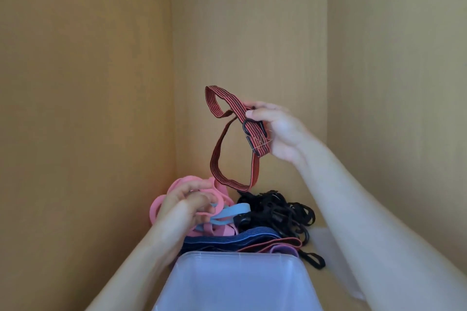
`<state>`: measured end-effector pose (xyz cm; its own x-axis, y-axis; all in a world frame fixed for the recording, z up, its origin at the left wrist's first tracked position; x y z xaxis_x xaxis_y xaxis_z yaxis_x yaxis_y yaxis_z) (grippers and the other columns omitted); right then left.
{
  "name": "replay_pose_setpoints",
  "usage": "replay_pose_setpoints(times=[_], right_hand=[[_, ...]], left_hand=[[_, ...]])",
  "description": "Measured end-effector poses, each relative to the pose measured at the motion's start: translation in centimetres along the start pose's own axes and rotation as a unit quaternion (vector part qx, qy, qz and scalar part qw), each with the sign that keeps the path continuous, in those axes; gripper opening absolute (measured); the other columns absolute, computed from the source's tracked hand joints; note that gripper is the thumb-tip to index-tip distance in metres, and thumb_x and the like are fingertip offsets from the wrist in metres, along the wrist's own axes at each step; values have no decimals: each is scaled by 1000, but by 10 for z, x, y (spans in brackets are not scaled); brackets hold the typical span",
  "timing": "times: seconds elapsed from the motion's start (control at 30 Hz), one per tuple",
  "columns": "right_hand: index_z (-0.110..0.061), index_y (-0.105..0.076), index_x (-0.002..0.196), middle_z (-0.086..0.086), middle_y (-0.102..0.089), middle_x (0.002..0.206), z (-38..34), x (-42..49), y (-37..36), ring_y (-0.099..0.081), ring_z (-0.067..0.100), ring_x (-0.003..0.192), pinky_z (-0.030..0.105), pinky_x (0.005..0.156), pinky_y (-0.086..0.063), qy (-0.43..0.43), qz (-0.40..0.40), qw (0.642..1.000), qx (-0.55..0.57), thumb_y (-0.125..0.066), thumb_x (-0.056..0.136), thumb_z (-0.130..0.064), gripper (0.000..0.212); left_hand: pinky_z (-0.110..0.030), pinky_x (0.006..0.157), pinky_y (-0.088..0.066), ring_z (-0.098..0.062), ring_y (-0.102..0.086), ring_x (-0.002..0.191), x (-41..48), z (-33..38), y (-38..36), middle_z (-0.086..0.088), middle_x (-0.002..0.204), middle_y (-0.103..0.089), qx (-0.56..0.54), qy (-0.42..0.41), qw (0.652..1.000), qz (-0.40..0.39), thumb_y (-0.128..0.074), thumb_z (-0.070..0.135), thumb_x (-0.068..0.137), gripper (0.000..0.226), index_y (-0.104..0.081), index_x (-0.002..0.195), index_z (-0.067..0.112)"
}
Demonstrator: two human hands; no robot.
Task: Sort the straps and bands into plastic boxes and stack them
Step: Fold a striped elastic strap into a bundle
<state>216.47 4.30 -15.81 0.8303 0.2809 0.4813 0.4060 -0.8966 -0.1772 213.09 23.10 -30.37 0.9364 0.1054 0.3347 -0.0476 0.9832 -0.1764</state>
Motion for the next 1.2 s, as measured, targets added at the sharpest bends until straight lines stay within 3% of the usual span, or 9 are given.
replay_pose_setpoints(times=[0.13,0.23,0.43,0.57,0.67,0.8,1.0,1.13,1.2], right_hand=[[-8,-69,111,7,-71,81,16,6,-10,-64,15,61,25,54,-52,-11,-44,999,12,-56,91,9,29],[-7,-68,107,11,-68,86,24,5,-6,-62,14,57,24,51,-50,-26,-54,998,26,-54,92,11,28],[-2,-67,112,14,-67,85,19,8,11,-62,19,63,29,58,-53,-41,-45,998,32,-56,91,10,27],[1,-66,108,11,-67,81,9,6,15,-64,16,60,23,50,-50,-35,-42,997,54,-54,92,9,22],[-1,-63,112,9,-61,86,2,3,23,-58,17,68,25,51,-48,-38,-27,996,72,-48,94,6,24],[-7,-64,113,7,-62,92,-6,0,30,-59,17,73,31,57,-53,-63,-10,995,71,-46,97,0,25],[-1,-64,92,8,-64,74,6,6,13,-60,18,65,28,67,-52,-80,-6,991,104,-53,100,-19,23],[5,-53,129,22,-63,101,19,7,16,-60,35,105,47,104,-48,-96,-18,985,145,-32,97,-13,43],[12,-52,133,27,-62,113,20,5,14,-59,36,110,48,110,-45,-85,-52,988,115,-27,89,4,51]], left_hand=[[-28,51,-52,-24,-65,65,-4,8,1,-18,85,-73,28,-23,999,4,-59,-10,88,28,-76,88,12],[-21,56,-52,-16,-66,67,-7,29,-3,-6,85,-73,146,-109,983,-1,-60,-14,87,41,-74,87,24],[-23,71,-53,-9,-61,92,-2,127,-54,25,120,-46,430,-374,822,-4,-79,-5,75,67,-54,117,42],[-15,74,-48,-2,-55,97,11,157,-112,25,120,-40,491,-416,760,-83,-89,8,68,63,-60,115,37],[-29,82,-51,-3,-55,93,20,162,-132,20,108,-51,515,-422,739,-99,-91,16,68,51,-68,109,34],[-40,86,-54,-12,-61,90,28,161,-131,21,101,-56,493,-443,741,-111,-92,17,67,45,-72,106,26],[-43,69,-56,-13,-66,71,42,160,-103,12,86,-62,453,-454,767,-32,-75,27,85,7,-71,89,31],[-29,52,-50,-11,-63,54,57,155,-81,7,63,-66,423,-379,823,6,-69,26,95,15,-66,81,22],[-20,44,-43,-6,-56,44,61,150,-78,0,62,-66,377,-342,861,-3,-66,19,97,16,-65,82,13]])
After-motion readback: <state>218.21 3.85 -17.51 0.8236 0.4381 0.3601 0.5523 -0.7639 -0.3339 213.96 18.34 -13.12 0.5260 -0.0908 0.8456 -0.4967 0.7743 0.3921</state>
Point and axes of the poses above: each hand's wrist, its own x-axis towards the middle knuckle, its own y-axis out of the back of the hand, z = x × y, the point moved 7 cm from there along x, towards the middle knuckle
